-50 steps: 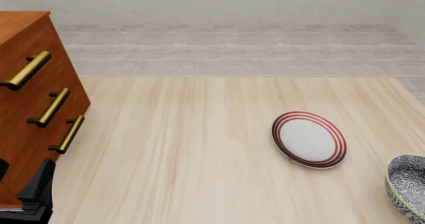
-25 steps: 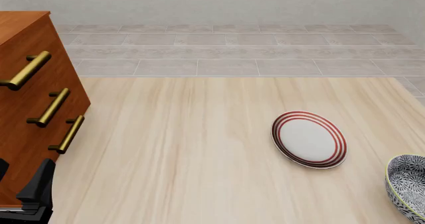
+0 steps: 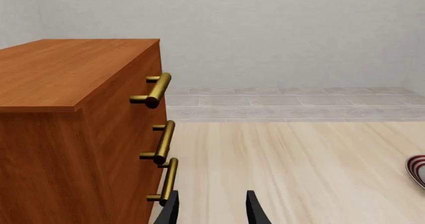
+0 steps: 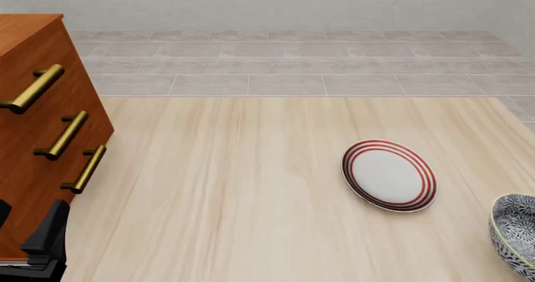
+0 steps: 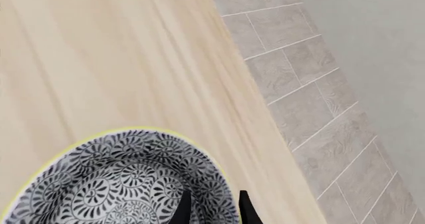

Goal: Put the bowl on top of the cabinet.

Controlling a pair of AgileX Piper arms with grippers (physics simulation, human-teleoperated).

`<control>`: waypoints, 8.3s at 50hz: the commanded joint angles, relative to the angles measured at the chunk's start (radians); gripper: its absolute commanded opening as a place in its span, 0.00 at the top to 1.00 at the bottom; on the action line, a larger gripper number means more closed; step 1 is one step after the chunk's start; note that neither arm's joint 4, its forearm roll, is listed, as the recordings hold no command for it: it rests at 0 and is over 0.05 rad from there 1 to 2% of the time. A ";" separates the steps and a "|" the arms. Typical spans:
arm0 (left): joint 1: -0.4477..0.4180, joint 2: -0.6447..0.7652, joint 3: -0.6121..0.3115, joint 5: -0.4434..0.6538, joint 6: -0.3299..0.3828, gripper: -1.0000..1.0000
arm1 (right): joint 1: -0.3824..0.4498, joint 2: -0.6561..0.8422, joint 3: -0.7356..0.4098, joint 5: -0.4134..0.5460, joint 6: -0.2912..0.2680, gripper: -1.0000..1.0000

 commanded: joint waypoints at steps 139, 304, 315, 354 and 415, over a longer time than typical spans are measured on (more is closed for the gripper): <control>0.002 -0.003 -0.001 0.004 0.000 0.00 | 0.814 -0.985 -0.344 0.725 0.362 1.00; -0.726 0.894 -0.749 0.100 -0.403 0.00 | 1.237 -0.523 -0.449 0.342 0.431 1.00; -0.732 0.937 -0.808 0.105 -0.405 0.00 | 1.245 -0.514 -0.440 0.327 0.433 1.00; -0.689 1.055 -0.856 -0.003 -0.412 0.00 | 1.279 -0.562 -0.398 0.327 0.455 1.00; -0.729 1.207 -0.804 -0.173 -0.434 0.00 | 1.352 -0.629 -0.353 0.341 0.480 1.00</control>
